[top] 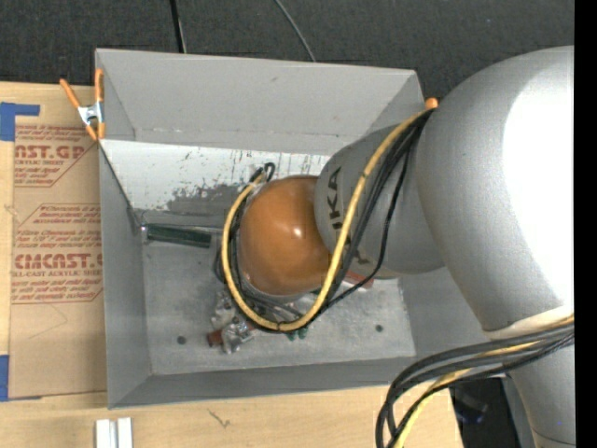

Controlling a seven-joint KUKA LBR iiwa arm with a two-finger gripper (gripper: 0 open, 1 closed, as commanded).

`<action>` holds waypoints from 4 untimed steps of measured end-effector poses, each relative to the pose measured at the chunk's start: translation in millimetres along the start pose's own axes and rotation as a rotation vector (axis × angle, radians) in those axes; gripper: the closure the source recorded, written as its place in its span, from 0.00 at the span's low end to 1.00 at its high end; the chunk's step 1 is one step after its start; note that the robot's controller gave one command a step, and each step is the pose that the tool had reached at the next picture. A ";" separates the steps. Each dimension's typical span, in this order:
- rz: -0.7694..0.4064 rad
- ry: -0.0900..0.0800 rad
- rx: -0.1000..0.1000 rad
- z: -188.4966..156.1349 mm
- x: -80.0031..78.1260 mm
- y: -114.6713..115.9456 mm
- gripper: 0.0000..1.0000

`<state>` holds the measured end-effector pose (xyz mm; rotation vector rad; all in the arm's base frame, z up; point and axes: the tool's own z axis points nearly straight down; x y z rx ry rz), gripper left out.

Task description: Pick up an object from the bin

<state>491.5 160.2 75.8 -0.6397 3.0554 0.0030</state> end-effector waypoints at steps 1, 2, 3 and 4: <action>0.000 0.000 0.000 0.0 0.0 0.0 1.00; -0.001 0.007 -0.001 -3.0 1.6 0.3 1.00; -0.001 0.024 -0.003 -20.8 5.0 1.3 1.00; -0.002 0.023 -0.003 -37.3 3.3 1.4 1.00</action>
Offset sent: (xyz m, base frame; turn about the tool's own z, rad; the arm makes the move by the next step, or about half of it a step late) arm -0.0001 -0.0001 0.0950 0.0000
